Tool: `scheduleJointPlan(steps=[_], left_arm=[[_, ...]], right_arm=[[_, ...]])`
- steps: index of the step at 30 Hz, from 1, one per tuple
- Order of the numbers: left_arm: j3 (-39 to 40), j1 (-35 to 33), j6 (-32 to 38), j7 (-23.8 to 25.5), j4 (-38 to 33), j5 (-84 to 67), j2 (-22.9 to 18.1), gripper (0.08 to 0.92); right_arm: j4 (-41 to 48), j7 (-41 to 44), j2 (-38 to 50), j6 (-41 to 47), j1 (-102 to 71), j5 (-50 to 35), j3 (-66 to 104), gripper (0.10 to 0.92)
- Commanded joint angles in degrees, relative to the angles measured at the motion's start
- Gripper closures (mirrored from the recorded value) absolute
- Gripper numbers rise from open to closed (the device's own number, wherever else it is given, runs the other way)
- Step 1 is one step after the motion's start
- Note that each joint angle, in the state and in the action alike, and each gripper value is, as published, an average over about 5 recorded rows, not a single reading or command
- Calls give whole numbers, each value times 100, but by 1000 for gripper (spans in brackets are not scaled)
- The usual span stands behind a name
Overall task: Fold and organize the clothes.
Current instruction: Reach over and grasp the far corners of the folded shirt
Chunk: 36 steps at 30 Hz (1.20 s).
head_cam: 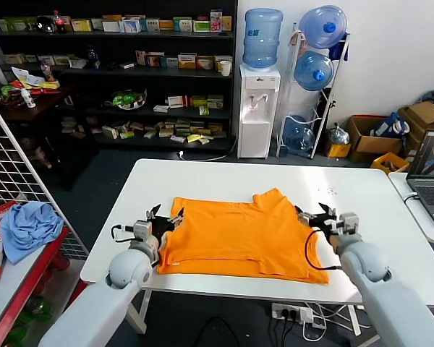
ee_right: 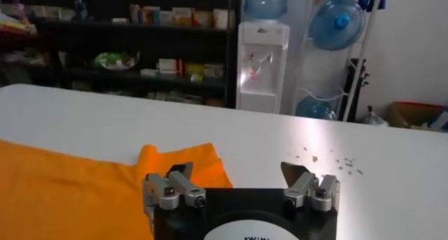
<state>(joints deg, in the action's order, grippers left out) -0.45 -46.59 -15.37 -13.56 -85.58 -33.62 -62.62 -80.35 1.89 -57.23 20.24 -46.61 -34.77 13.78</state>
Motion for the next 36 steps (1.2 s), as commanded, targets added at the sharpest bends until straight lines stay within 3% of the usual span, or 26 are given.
scheduleJointPlan(steps=[1,6,20,28,36], left_arm=[[471,1762,-55,369,2390,-77,-631,177],[448,1877,-47,438,2840,47,-848,177],[363,1778,-136,528,3078,48,-1071,177],[364,1625,-188,557,2884,19,-1015,181],[359,1379,-41,521,2497,8,-797,371]], right_arm=[[2325,771,-694,-62,1815,81,-633,203],[2820,916,-1008,-26,1972,210,-617,203],[3206,934,-1468,185,1980,517,-638,224],[3175,747,-1415,237,1901,516,-603,441],[2893,561,-1408,126,1833,440,-606,675]])
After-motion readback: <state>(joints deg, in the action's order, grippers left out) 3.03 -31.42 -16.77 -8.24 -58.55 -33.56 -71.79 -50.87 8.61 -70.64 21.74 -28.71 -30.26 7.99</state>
